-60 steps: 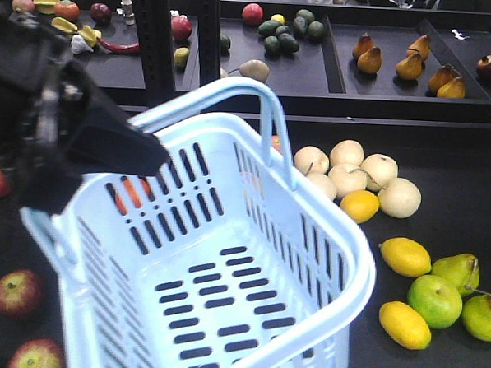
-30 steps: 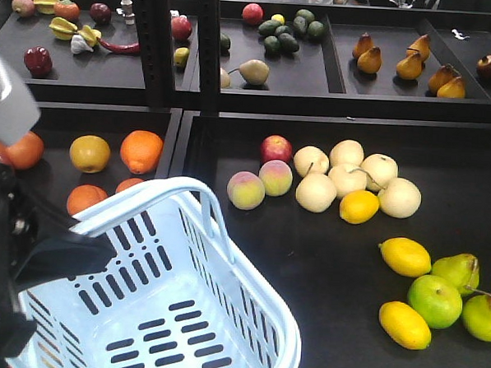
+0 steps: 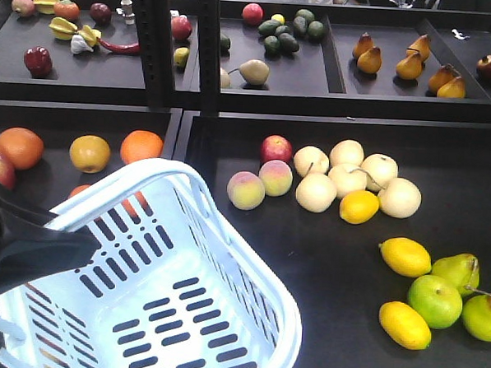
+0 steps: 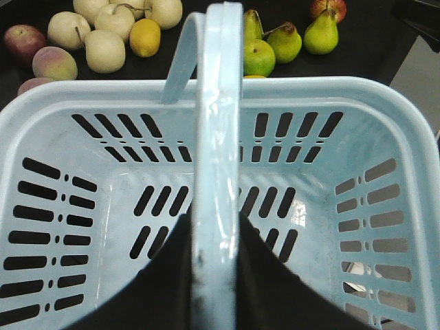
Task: Pick three apples into basket with both arms
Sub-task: 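Lift the light-blue basket by its handle with the left gripper, then hold the basket in the left gripper while the base turns away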
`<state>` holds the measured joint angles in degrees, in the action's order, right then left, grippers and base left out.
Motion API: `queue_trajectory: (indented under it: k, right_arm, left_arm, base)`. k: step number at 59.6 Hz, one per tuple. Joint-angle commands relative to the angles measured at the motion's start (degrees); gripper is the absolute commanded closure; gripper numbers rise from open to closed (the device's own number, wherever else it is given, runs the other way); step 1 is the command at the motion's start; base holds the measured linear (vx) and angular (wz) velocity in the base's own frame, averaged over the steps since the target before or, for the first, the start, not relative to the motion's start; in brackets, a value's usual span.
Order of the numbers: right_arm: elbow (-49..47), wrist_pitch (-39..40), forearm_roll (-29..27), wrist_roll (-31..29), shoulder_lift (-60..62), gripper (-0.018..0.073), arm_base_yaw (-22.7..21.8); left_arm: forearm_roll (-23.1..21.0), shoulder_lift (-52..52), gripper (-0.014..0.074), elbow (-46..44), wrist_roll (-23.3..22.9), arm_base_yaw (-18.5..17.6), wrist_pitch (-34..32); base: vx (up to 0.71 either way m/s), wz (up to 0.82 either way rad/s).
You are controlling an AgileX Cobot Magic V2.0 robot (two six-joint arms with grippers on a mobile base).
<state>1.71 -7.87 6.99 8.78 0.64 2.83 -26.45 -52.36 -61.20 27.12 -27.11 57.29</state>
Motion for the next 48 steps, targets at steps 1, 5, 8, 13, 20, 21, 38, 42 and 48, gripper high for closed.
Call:
queue_trajectory:
  k: [1,5,8,13,20,21,38,42,48]
  right_arm:
    - [0.67,4.18,0.47,-0.63,0.72,0.0564,-0.38]
    - [0.67,4.18,0.47,-0.63,0.72,0.0564,-0.38]
    - [0.67,4.18,0.47,-0.63,0.72,0.0564,-0.38]
    - [0.67,4.18,0.47,-0.63,0.72,0.0564,-0.38]
    - [0.67,4.18,0.47,-0.63,0.72,0.0564,-0.38]
    - [0.67,4.18,0.47,-0.63,0.72,0.0564,-0.38]
    - [0.67,4.18,0.47,-0.63,0.72,0.0564,-0.38]
    - [0.67,4.18,0.47,-0.63,0.72,0.0564,-0.38]
    - [0.67,4.18,0.47,-0.63,0.72,0.0564,-0.38]
  left_arm:
    - [-2.72,0.75,0.0602,-1.50,-0.64,-0.20,-4.80]
    - [-2.72,0.75,0.0604,-1.50,-0.64,-0.20,-4.72]
    - [-2.72,0.75,0.0604,-1.50,-0.64,-0.20,-4.72]
    - [-2.72,0.75,0.0602,-1.50,-0.64,-0.20,-4.72]
    - [-2.72,0.75,0.0602,-1.50,-0.64,-0.20,-4.78]
    - [-2.72,0.75,0.0602,-1.50,-0.64,-0.20,-4.78]
    - [-2.72,0.75,0.0602,-1.50,-0.64,-0.20,-4.78]
    - [-2.72,0.75,0.0602,-1.50,-0.64,-0.20,-4.78]
    - [-2.72,0.75,0.0602,-1.50,-0.64,-0.20,-4.78]
  base:
    - [0.00,0.00]
    - [0.00,0.00]
    - [0.00,0.00]
    - [0.00,0.00]
    - [0.00,0.00]
    - [0.00,0.00]
    - [0.00,0.00]
    - [0.00,0.00]
    - [0.00,0.00]
